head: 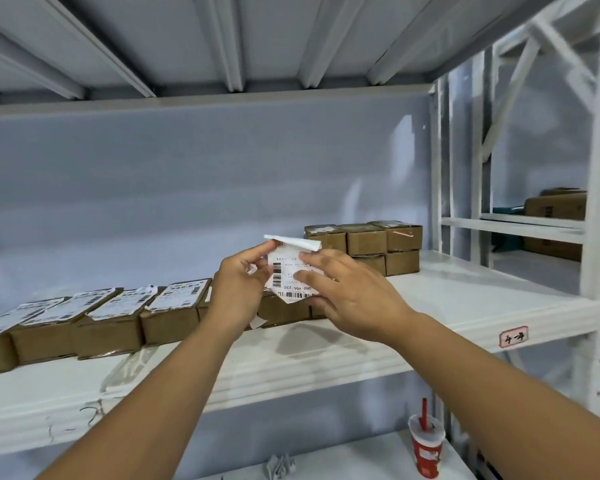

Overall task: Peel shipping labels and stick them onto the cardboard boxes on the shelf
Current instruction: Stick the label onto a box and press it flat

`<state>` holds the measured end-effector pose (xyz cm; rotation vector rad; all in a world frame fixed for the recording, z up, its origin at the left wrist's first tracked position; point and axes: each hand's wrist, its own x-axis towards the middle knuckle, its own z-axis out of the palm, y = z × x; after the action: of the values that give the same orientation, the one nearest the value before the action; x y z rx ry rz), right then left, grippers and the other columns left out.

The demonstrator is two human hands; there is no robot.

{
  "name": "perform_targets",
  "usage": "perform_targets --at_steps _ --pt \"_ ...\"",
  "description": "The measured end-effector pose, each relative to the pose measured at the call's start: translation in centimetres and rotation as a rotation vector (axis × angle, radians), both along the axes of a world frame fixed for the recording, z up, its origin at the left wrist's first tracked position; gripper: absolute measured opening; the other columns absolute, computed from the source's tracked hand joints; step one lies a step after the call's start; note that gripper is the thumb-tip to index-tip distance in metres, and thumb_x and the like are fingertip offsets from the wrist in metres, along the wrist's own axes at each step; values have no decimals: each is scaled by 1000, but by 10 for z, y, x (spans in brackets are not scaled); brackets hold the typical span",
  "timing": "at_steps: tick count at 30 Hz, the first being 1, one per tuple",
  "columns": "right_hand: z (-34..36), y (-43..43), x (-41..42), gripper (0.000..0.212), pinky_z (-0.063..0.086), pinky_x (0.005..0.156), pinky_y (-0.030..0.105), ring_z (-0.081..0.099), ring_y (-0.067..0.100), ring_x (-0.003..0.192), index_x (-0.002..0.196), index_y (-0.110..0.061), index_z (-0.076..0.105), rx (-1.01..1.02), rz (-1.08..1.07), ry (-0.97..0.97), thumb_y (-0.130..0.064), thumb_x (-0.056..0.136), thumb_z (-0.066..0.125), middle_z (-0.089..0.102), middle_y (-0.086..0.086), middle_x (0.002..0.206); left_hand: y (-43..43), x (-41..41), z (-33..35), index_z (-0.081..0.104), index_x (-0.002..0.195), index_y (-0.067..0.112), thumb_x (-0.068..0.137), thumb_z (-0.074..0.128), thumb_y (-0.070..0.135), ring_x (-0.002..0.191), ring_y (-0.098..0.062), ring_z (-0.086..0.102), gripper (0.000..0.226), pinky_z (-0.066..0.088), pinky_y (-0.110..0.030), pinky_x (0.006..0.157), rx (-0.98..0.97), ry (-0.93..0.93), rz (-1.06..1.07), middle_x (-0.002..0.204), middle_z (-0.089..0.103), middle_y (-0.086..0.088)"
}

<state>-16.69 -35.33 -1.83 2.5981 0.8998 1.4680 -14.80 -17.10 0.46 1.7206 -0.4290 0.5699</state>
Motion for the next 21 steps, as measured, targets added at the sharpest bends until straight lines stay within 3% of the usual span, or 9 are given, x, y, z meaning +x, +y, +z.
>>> perform_targets --at_steps 3,5,7,8,10,13,15,18,21 --pt "3 -1 -4 38 53 83 39 44 23 125 111 -25 64 10 -2 59 -45 87 43 51 4 136 -7 2 -1 69 90 34 90 54 -1 89 -21 63 38 51 -32 79 -49 4 33 86 63 9" --pt "7 1 -7 32 40 100 40 18 18 140 116 -31 62 90 9 230 -43 87 55 23 -1 154 -12 1 0 69 87 27 91 52 -1 88 -17 64 34 49 -23 72 -121 7 85 91 66 7" --pt "7 6 -13 26 20 111 34 -3 9 143 110 -38 63 306 58 485 -42 84 64 -4 -13 157 -13 2 2 69 88 24 93 51 1 77 -10 62 30 46 -14 60 -270 26 134 97 68 1" --pt "7 12 -13 21 16 112 31 0 6 142 105 -39 65 462 108 576 -41 84 66 -6 -15 156 -13 2 4 68 89 24 93 51 1 71 -10 59 29 45 -15 55 -347 45 119 100 68 -1" --pt "9 28 -14 15 26 110 28 28 2 134 99 -35 65 799 236 697 -43 87 62 18 -7 153 -13 0 7 68 91 27 91 55 3 62 -12 51 28 40 -20 54 -416 70 60 98 68 -3" --pt "13 53 -13 23 50 89 31 59 6 88 93 -19 64 1329 497 807 -39 94 54 64 -3 108 -21 -11 8 68 104 26 91 57 4 68 -12 54 28 43 -24 64 -438 61 -23 98 68 -3" --pt "20 64 -13 21 52 74 26 59 12 75 87 -13 63 1674 609 888 -30 96 53 63 -4 86 -26 -19 8 67 110 25 93 54 4 75 -11 61 30 47 -24 66 -460 62 -64 97 69 0" --pt "27 74 -12 11 50 58 18 59 13 69 87 -9 64 1886 666 877 -16 93 59 67 3 85 -26 -28 6 64 112 29 95 52 7 39 -4 39 31 34 -21 45 -468 88 -86 66 58 5" --pt "36 79 -6 10 55 65 26 61 17 67 80 -8 64 1963 566 690 -3 88 62 68 8 82 -26 -31 -1 63 116 25 95 51 7 36 -8 28 30 27 -23 45 -480 138 -98 53 48 9"
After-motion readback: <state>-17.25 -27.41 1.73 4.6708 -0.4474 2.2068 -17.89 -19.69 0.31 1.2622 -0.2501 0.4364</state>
